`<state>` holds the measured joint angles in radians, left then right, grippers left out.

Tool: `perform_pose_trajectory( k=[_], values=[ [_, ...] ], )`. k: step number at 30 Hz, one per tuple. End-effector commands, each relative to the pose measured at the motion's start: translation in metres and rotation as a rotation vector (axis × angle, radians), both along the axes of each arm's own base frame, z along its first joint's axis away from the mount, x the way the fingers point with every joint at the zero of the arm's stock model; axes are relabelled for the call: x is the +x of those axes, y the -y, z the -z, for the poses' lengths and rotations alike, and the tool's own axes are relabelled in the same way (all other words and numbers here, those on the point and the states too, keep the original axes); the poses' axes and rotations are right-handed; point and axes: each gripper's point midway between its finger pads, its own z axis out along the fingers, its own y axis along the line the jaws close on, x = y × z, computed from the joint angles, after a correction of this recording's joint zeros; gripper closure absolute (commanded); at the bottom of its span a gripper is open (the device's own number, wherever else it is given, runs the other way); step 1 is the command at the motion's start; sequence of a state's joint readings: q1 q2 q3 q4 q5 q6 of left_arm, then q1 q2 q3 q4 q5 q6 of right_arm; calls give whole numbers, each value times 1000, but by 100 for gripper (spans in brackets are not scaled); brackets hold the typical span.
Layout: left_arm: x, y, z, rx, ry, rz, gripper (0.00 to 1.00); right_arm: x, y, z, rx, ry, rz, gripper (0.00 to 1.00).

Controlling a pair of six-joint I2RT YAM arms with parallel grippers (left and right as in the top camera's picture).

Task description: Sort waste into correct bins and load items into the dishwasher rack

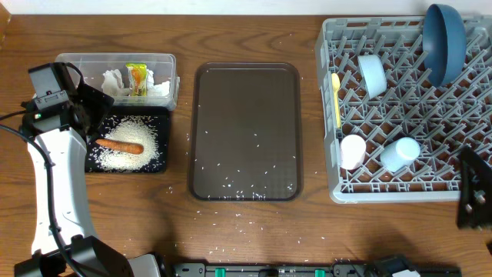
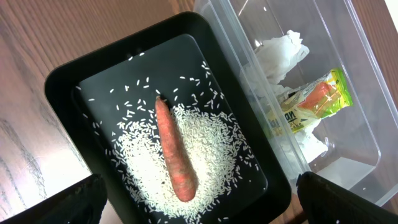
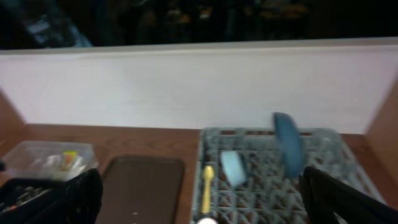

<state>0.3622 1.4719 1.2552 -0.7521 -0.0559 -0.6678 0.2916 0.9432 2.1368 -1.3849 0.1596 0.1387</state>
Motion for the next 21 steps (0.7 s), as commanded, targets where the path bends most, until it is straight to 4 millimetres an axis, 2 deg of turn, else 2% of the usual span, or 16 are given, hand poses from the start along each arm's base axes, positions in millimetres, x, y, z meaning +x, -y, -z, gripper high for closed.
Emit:
perform_pose_trajectory(
  k=[1, 3, 5, 8, 11, 15, 21],
  values=[
    [-1, -2, 1, 11, -12, 5, 0, 7, 24, 19, -72, -51, 145, 1],
    [-1, -2, 1, 11, -12, 5, 0, 11, 37, 31, -92, -66, 229, 1],
    [-1, -2, 1, 11, -12, 5, 0, 20, 41, 40, -86, -51, 269, 1],
    [-1, -2, 1, 10, -13, 5, 0, 34, 37, 52, -59, 12, 266, 1],
    [-1, -2, 1, 11, -12, 5, 0, 51, 25, 73, -99, 84, 194, 1],
    [-1, -2, 1, 10, -13, 5, 0, 73, 8, 120, -132, 153, 101, 1],
    [-1, -2, 1, 10, -13, 5, 0, 101, -11, 206, -111, 216, 4, 1]
  ],
)
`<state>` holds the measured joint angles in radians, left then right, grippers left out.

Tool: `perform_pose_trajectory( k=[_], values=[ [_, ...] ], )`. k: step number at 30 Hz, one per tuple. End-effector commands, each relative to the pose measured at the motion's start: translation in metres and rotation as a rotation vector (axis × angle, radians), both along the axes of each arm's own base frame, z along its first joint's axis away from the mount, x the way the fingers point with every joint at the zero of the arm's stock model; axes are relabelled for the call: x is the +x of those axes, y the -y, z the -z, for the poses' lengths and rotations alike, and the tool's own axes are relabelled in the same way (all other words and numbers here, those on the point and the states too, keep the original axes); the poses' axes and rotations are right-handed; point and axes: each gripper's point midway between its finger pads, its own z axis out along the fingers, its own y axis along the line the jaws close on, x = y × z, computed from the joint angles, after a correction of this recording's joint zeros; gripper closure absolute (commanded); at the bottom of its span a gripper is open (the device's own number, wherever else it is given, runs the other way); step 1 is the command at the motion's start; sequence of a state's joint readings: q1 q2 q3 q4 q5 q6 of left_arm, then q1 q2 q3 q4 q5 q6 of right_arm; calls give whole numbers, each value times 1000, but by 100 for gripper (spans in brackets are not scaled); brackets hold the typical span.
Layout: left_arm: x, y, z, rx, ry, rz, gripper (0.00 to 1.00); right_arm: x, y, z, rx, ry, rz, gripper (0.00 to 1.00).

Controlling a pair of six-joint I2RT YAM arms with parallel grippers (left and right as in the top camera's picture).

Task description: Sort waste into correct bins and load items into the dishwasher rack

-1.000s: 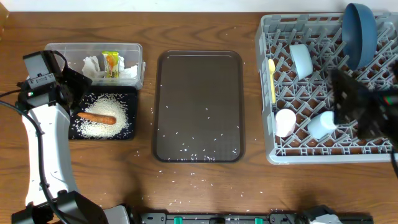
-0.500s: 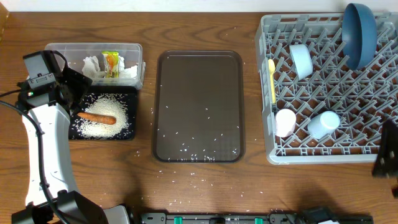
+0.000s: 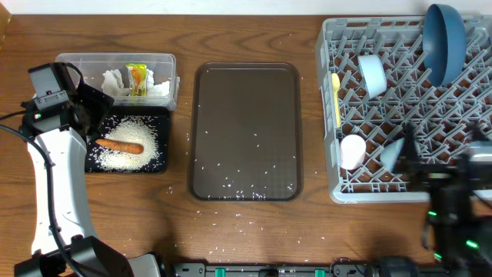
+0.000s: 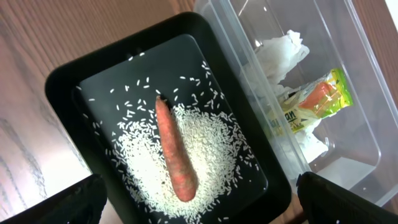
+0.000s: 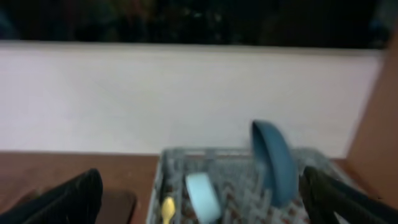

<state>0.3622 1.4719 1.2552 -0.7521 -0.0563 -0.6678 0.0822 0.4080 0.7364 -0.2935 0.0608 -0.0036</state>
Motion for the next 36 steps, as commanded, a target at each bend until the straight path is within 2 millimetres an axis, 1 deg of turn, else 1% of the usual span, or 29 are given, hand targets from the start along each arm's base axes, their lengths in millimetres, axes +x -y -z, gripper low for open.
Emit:
perform_pose_trajectory(
  k=[1, 3, 6, 8, 12, 17, 20, 22, 25, 36],
  values=[
    [-1, -2, 1, 10, -12, 5, 0, 9, -17, 51, -8, -4, -96, 1],
    [-1, -2, 1, 10, -12, 5, 0, 12, -17, 74, 47, 22, -97, 1],
    [-1, -2, 1, 10, -12, 5, 0, 12, -17, 108, 121, 31, -101, 1],
    [-1, -2, 1, 10, -12, 5, 0, 11, -17, 124, 135, 33, -102, 1],
    [-1, -2, 1, 10, -12, 5, 0, 10, -18, 152, 134, 26, -106, 1],
    [-1, -2, 1, 10, -12, 5, 0, 10, -18, 177, 134, -1, -106, 1],
    [-1, -2, 1, 10, -12, 5, 1, 9, -25, 192, 137, -66, -138, 1],
    [-1, -2, 1, 10, -12, 5, 0, 7, -33, 205, 148, -121, -180, 1],
    [-1, -2, 1, 10, -12, 5, 0, 6, -37, 203, 164, -118, -197, 1],
    [-1, -2, 1, 10, -12, 5, 0, 6, -37, 203, 164, -119, -196, 1]
  ],
)
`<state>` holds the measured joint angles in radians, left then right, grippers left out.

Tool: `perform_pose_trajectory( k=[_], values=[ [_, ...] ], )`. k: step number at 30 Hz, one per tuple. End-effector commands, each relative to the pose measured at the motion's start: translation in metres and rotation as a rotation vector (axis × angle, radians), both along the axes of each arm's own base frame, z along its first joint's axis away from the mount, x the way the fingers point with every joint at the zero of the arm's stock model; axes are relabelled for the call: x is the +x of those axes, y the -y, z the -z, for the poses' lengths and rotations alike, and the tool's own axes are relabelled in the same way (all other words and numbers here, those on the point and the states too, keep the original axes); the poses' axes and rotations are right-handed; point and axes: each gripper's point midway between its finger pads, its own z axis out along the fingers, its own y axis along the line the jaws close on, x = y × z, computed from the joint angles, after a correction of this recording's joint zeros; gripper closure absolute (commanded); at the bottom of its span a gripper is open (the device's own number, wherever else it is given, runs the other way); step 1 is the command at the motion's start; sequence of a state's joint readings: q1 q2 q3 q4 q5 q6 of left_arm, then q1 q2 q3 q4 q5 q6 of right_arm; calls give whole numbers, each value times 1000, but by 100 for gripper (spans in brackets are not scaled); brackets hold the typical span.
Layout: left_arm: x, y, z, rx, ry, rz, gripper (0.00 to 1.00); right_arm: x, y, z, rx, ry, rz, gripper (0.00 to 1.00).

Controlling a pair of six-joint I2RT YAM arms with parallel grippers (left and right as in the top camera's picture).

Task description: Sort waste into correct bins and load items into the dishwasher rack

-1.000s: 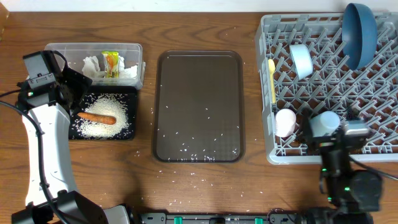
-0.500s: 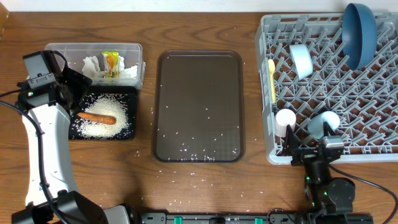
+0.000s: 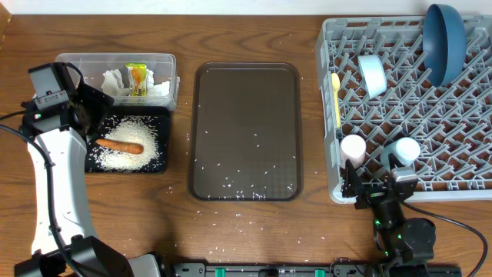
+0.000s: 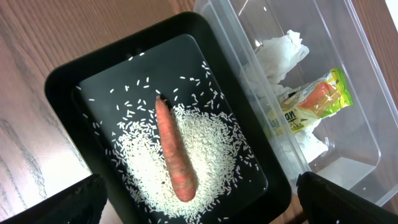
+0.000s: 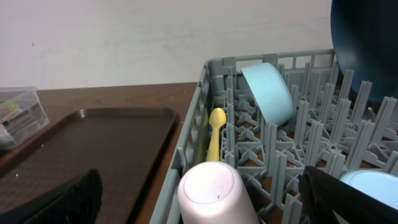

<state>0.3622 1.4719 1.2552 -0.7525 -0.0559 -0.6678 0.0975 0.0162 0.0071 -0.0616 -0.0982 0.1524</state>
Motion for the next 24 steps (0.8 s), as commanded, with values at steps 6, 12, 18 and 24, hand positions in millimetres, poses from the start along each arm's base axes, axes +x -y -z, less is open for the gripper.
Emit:
perform_pose_trajectory(
  k=[6, 12, 18, 24],
  values=[
    [-1, -2, 1, 11, -12, 5, 1, -1, -5, -1, 17, 4, -24, 1],
    [-2, -1, -2, 13, -6, 6, 1, -1, -5, -1, 17, 4, -24, 1],
    [-10, 5, -18, 35, 27, 28, 1, -1, -5, -1, 17, 4, -24, 1],
    [-30, 42, -41, 162, 32, 191, 1, -1, -5, -1, 17, 4, -24, 1]
  ],
)
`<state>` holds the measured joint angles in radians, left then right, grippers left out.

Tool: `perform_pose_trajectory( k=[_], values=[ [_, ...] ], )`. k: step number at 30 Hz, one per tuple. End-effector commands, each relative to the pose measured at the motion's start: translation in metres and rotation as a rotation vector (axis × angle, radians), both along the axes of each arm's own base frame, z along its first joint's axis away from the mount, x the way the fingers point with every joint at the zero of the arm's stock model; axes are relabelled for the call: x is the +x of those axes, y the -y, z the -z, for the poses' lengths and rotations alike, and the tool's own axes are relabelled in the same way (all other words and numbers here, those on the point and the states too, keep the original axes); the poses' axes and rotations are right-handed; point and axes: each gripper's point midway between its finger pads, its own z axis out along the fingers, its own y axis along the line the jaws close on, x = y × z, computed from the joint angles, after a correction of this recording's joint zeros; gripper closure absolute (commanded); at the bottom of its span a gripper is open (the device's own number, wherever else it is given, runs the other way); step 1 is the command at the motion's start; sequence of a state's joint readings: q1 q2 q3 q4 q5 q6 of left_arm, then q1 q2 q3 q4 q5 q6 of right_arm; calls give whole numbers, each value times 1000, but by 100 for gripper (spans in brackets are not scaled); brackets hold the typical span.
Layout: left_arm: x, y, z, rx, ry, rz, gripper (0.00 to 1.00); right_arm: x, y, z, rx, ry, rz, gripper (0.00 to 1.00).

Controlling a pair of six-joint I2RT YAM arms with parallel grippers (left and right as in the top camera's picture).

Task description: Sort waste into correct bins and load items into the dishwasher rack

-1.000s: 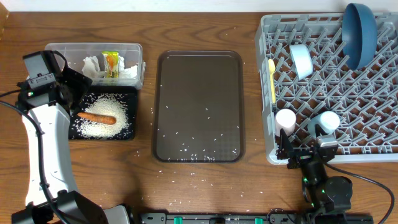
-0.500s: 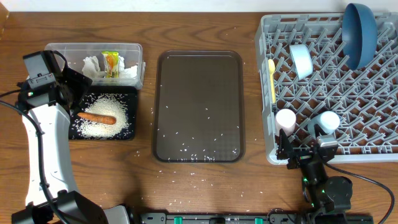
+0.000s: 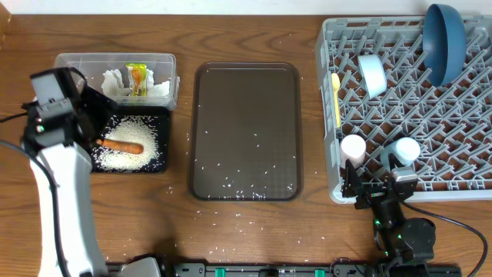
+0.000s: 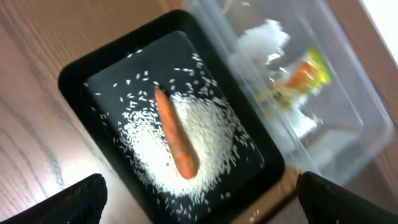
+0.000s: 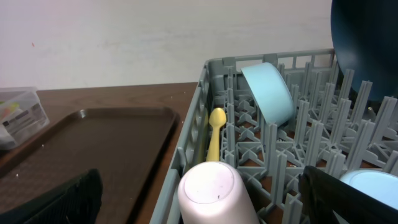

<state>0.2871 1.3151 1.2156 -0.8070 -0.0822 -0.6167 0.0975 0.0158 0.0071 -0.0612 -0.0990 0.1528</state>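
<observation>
A black tray (image 3: 157, 165) holds white rice (image 4: 205, 134) and a carrot (image 4: 176, 142). Behind it, a clear bin (image 3: 171, 61) contains crumpled tissue (image 3: 115, 81) and a yellow-green wrapper (image 3: 137, 79). My left gripper (image 3: 86, 115) hangs open over the black tray, nothing between its fingers (image 4: 81, 196); that view is blurred. The grey dish rack (image 3: 332, 192) holds a dark blue bowl (image 3: 444, 38), a light blue cup (image 5: 268, 93), a white cup (image 5: 208, 190), another pale cup (image 3: 401, 150) and a yellow spoon (image 5: 214, 134). My right gripper (image 3: 374, 187) sits open low at the rack's front edge.
A brown serving tray (image 3: 246, 131) with scattered rice grains lies in the middle of the wooden table (image 3: 254, 31). More grains dot the wood in front of it. A white wall stands behind the table.
My left arm has shifted a little toward the front and right, so the black tray sits differently in the wrist view, which is now blurred. The right arm has not moved.
My left gripper stayed open above the black tray at every earlier moment and only now has shifted. My right arm was at the table's right edge, then over the rack's front right corner, then low at the rack's front edge, where it remains.
</observation>
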Motion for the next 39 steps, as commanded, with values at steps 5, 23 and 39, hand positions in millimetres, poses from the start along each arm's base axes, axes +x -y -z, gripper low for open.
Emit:
perform_pose_trajectory(
  k=[5, 23, 39],
  values=[
    [-9, 53, -38, 271, 123, 345, 1, -1, -5, -1, 16, 3, -23, 1],
    [-59, 113, 7, 590, 738, 702, 1, -1, -5, -1, 16, 3, -23, 1],
    [-73, 100, 62, 604, 679, 657, 1, -1, -5, -1, 16, 3, -23, 1]
  ],
)
